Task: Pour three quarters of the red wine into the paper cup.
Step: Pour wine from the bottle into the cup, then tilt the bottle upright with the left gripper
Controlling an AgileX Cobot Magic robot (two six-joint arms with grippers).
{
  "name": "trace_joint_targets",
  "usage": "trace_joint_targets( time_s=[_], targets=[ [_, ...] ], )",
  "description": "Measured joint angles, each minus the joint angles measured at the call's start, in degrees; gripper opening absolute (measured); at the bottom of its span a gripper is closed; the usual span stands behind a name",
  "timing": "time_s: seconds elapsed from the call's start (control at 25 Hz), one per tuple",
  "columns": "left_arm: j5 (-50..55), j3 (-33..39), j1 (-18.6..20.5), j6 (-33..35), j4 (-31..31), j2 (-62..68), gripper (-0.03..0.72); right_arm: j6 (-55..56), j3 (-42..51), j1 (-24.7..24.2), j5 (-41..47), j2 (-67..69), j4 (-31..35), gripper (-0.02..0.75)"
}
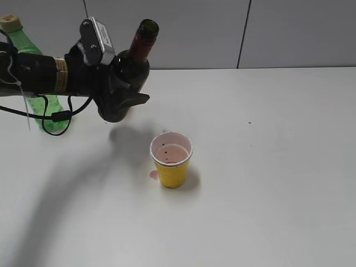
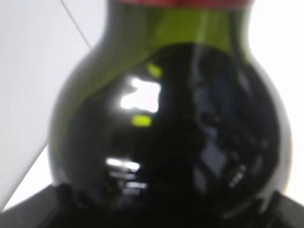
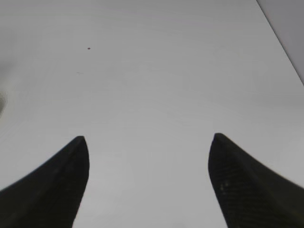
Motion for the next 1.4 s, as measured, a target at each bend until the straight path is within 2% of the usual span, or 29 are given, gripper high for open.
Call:
trace_joint_targets(
  time_s=[0.16, 0.44, 0.64, 1.12, 1.4],
  targets=[
    [5.81, 1.10, 0.00, 2.52, -0.13, -2.73, 0.547, 0.00, 0.00, 0.00, 0.00, 0.00, 0.00, 0.592],
    [8.74, 4.40, 0.06, 12.90, 0.11, -5.27, 0.546, 0.00, 0.00, 0.00, 0.00, 0.00, 0.00, 0.592],
    [14.55, 5.19, -0.10, 19.13, 0.27, -5.38, 0.546, 0.00, 0.00, 0.00, 0.00, 0.00, 0.00, 0.592],
    [22.03, 5.25, -1.59, 29.22, -0.18, -5.38, 0.546, 0.00, 0.00, 0.00, 0.00, 0.00, 0.00, 0.592],
    [24.89, 5.25, -3.48, 32.03, -0.53, -5.38, 0.546, 0.00, 0.00, 0.00, 0.00, 0.00, 0.05, 0.592]
  ],
)
